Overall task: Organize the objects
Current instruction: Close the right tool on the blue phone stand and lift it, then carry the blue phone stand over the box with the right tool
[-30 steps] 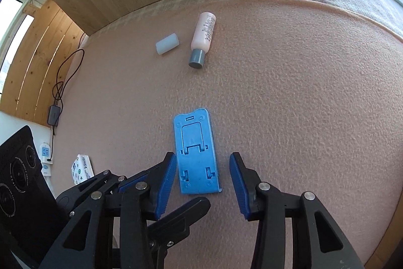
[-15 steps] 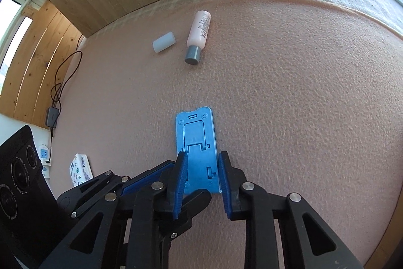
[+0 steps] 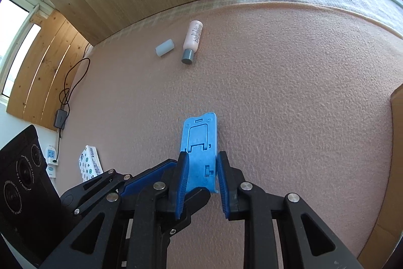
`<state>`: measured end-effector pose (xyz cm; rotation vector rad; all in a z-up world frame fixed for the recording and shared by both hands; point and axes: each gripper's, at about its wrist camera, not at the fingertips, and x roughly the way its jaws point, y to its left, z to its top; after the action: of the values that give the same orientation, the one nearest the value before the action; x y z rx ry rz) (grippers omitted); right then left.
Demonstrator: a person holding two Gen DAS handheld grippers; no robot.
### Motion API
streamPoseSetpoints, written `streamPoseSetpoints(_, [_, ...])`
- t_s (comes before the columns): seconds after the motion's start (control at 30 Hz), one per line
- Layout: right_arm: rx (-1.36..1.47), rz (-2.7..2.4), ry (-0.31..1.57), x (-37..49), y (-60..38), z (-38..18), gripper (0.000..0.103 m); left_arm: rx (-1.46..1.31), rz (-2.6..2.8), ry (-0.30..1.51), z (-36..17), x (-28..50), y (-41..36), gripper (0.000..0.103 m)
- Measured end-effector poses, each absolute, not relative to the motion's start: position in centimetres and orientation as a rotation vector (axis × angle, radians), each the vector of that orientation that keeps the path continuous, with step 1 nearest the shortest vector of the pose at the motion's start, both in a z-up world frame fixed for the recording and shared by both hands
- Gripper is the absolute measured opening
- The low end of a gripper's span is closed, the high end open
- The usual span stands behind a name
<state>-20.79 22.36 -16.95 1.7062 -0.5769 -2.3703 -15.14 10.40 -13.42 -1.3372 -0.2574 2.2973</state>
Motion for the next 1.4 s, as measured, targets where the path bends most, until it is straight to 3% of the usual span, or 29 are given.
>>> streamPoseSetpoints(0.47, [1.634, -2.460, -0.642, -18.3, 26.7, -13.7, 0.021, -1.249, 2.259, -0.174, -10.2, -14.7, 15.4, 0.039])
streamPoseSetpoints(0.93, [1.563, -2.645, -0.753, -12.3, 34.6, -9.2, 0.021, -1.127, 2.105, -0.066, -6.3, -12.0, 25.7, 0.040])
streamPoseSetpoints(1.4, [1.563, -2.775, -0.959, -3.6, 43.0, -8.7, 0.021, -1.100, 1.910, 0.033, -6.6, -7.6, 36.1, 0.040])
